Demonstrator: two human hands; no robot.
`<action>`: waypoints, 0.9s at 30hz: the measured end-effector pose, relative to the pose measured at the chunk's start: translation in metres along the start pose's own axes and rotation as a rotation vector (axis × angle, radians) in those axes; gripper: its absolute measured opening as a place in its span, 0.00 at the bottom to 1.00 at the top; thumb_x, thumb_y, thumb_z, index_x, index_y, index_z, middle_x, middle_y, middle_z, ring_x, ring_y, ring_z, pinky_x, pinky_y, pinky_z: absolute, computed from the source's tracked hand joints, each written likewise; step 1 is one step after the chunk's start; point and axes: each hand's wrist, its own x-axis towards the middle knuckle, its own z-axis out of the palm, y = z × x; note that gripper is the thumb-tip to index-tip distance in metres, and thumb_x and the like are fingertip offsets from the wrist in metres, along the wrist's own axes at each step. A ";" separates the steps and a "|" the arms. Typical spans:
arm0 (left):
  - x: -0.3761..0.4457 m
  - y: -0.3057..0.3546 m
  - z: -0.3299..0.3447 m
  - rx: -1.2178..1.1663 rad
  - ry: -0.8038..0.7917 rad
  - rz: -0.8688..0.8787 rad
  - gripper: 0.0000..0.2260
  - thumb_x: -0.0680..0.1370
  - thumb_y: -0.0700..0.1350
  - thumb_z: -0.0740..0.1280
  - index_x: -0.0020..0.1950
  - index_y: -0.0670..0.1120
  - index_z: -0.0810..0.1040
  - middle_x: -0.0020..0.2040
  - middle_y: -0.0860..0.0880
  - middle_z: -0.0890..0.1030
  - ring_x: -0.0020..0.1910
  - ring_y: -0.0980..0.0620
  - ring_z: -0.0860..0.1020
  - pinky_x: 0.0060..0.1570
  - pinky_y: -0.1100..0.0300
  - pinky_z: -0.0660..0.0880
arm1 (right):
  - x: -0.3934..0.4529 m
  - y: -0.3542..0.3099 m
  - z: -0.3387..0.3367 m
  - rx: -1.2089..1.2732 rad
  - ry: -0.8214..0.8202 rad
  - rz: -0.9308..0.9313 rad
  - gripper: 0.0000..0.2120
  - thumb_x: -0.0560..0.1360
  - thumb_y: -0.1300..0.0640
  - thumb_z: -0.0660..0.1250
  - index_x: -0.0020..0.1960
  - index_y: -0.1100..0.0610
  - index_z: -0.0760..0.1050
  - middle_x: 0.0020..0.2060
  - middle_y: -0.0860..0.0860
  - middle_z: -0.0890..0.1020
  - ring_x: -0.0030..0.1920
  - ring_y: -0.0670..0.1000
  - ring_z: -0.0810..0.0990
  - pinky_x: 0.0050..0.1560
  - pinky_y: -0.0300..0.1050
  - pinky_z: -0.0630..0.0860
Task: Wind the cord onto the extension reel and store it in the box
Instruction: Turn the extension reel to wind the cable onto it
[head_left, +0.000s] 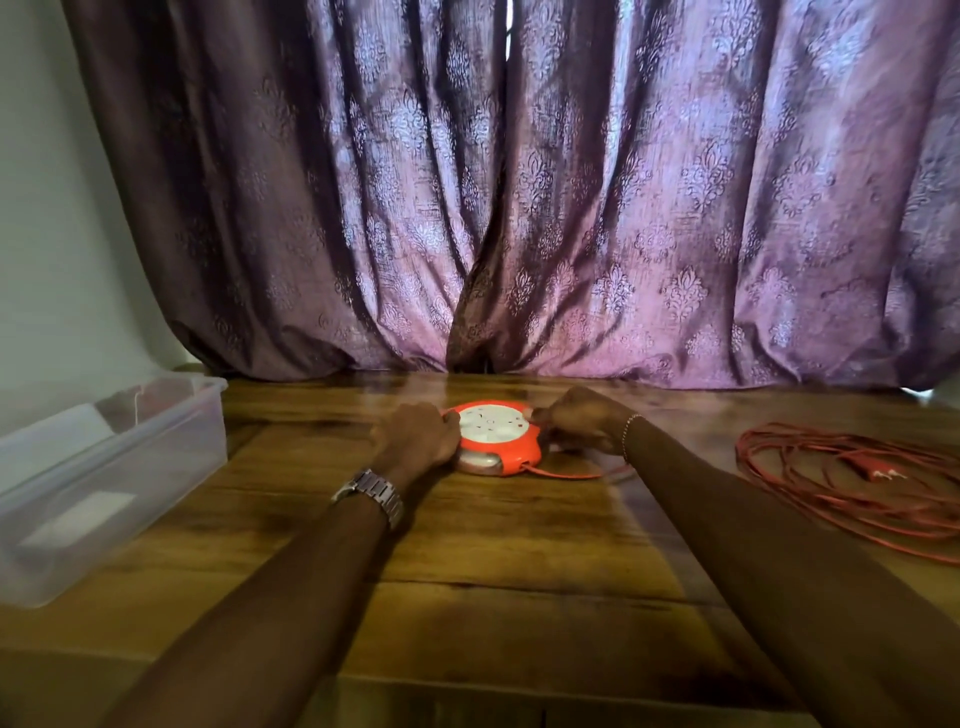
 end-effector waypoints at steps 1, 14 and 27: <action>0.003 0.000 0.001 -0.044 -0.004 -0.019 0.24 0.82 0.58 0.54 0.56 0.42 0.81 0.59 0.41 0.83 0.56 0.41 0.80 0.51 0.52 0.72 | 0.000 0.002 0.000 0.048 -0.002 0.008 0.14 0.74 0.55 0.73 0.32 0.61 0.80 0.33 0.57 0.83 0.33 0.49 0.79 0.36 0.41 0.78; 0.059 0.041 -0.011 -0.877 0.330 0.106 0.15 0.81 0.59 0.56 0.56 0.50 0.71 0.43 0.47 0.80 0.48 0.39 0.80 0.47 0.49 0.75 | 0.013 -0.026 -0.053 0.426 -0.081 -0.159 0.08 0.70 0.60 0.74 0.38 0.56 0.75 0.35 0.52 0.84 0.36 0.49 0.84 0.39 0.45 0.82; 0.089 0.079 -0.048 -1.057 0.466 0.232 0.26 0.79 0.66 0.54 0.46 0.43 0.73 0.40 0.43 0.81 0.44 0.40 0.79 0.42 0.46 0.75 | -0.007 -0.075 -0.105 0.227 -0.015 -0.412 0.23 0.66 0.58 0.78 0.57 0.63 0.76 0.47 0.65 0.82 0.45 0.58 0.83 0.56 0.60 0.79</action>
